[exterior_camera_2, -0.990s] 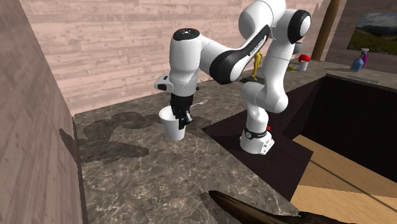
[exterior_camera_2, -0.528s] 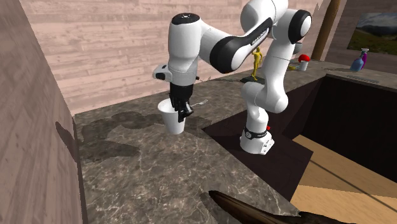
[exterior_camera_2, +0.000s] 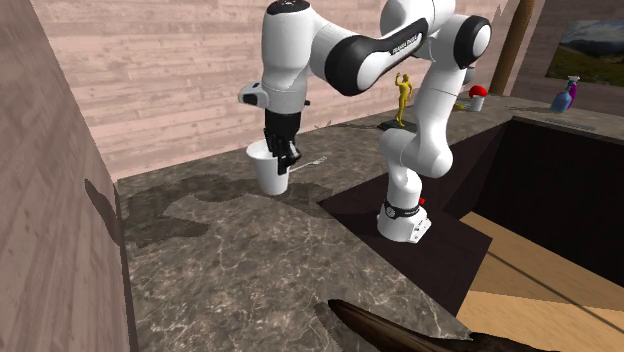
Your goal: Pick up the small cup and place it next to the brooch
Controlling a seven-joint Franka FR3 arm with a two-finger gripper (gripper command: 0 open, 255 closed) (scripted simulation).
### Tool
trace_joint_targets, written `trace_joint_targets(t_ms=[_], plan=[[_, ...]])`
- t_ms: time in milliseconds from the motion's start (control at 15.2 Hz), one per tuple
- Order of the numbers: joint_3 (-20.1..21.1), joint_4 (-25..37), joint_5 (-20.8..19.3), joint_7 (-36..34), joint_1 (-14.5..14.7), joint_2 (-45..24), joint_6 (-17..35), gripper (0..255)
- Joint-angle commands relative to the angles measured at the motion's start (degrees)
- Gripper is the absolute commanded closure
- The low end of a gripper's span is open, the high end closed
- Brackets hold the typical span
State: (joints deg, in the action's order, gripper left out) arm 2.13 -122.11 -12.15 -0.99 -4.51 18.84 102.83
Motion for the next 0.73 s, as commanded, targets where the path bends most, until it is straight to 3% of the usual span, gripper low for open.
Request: trace_joint_targets(t_ms=[0,660], plan=[[-1.6,-1.64,-0.53,2.31,-0.9,1.7,0.43,255],[-11.47,-6.59,-4.61,15.42,-6.29,7.12,3.09,255]])
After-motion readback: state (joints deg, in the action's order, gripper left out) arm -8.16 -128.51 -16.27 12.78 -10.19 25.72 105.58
